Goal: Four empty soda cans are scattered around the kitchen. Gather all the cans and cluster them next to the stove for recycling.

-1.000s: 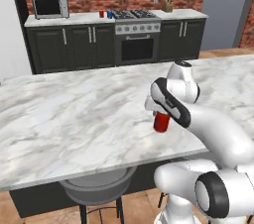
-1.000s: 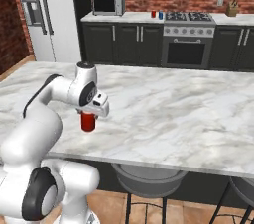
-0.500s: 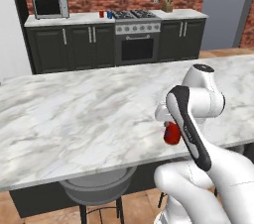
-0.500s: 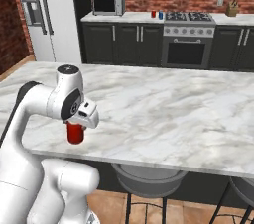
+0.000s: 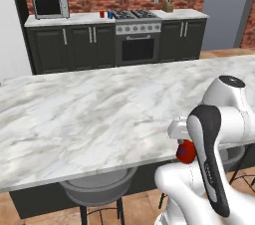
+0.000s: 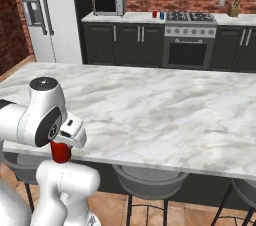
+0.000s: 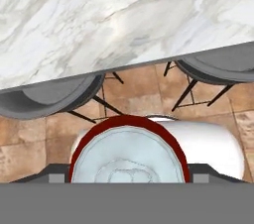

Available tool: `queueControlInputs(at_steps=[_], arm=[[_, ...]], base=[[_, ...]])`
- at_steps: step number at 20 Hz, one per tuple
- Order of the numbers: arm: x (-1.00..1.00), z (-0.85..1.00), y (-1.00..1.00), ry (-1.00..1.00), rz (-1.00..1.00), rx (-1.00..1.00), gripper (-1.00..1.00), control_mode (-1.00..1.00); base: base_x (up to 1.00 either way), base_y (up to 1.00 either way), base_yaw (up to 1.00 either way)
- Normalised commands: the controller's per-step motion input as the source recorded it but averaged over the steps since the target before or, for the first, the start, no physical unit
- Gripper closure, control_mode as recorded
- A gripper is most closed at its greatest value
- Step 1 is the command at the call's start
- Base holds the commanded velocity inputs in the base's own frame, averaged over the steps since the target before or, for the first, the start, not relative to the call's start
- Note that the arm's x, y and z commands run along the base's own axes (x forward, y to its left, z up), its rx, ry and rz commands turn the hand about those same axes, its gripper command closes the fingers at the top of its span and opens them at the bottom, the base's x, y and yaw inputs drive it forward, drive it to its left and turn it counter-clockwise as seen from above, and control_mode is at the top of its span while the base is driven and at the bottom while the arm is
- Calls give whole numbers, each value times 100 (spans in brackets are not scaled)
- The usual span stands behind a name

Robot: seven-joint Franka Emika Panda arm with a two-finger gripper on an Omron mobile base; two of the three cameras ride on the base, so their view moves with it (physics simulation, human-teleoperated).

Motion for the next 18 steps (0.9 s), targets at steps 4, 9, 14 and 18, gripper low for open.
queueControlInputs(at_steps=[4, 9, 14, 18], arm=[[-77, 32, 0, 0, 0, 0, 100, -100], [0, 0, 0, 0, 0, 0, 100, 100], [0, 0, 0, 0, 0, 0, 100, 100], [0, 0, 0, 0, 0, 0, 100, 100]], base=[[0, 0, 0], [-81, 0, 0], [-74, 10, 0], [-51, 77, 0]])
